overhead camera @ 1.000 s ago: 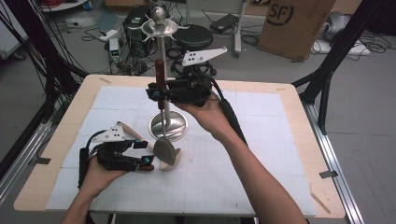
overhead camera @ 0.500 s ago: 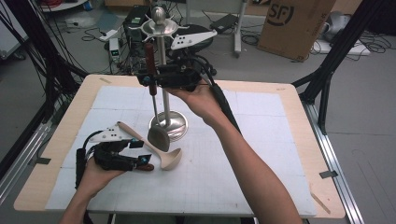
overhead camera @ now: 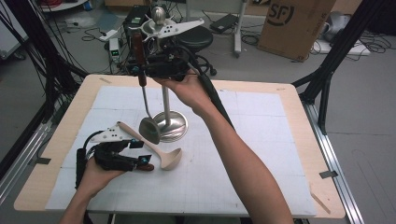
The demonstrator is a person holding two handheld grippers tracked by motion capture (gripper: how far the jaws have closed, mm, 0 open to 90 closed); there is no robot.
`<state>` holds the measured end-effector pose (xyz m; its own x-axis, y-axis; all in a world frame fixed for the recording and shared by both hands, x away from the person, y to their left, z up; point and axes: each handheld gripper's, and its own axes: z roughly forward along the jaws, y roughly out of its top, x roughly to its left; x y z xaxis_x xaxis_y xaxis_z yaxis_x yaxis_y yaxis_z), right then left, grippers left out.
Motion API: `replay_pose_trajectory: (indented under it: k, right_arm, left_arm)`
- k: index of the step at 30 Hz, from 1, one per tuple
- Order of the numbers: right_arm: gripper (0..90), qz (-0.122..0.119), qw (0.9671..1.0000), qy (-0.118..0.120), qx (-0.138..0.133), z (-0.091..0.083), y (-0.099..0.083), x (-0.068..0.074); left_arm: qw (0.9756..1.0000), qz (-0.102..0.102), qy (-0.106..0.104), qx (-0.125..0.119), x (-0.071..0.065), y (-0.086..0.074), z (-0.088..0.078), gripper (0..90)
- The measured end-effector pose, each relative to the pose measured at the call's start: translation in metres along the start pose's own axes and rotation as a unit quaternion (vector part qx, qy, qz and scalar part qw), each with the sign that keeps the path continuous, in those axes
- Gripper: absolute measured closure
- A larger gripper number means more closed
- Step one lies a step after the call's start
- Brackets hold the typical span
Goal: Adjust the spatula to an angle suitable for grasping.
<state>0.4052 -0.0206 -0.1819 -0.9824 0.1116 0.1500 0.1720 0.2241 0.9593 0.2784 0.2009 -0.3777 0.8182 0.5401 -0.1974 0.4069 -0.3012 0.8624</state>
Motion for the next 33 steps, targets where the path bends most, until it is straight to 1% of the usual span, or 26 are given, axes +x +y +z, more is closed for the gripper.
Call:
replay_pose_trajectory:
  k: [4,10,11,15,33]
  right_arm:
    - [72.6,0.003,1.0,-0.004,0.001,0.0,-0.001,-0.004]
    - [72.5,0.008,0.9999,-0.013,-0.007,-0.002,-0.001,-0.009]
    - [72.5,0.005,0.9999,-0.014,-0.008,-0.003,-0.001,-0.01]
    - [72.5,0.006,0.9998,-0.02,-0.008,-0.004,-0.001,-0.01]
    - [71.7,0.008,0.9991,-0.039,-0.012,-0.001,-0.007,-0.012]
  left_arm:
    - [1.0,0.0,-0.001,0.0,0.0,0.0,0.0,35.1]
    - [1.0,0.002,0.0,0.0,0.0,0.0,0.0,35.1]
    - [1.0,0.003,-0.001,0.0,0.0,0.0,0.0,35.0]
    - [1.0,0.006,-0.001,0.0,0.0,0.0,0.0,35.0]
    - [1.0,0.006,-0.003,0.0,-0.001,0.0,0.0,35.0]
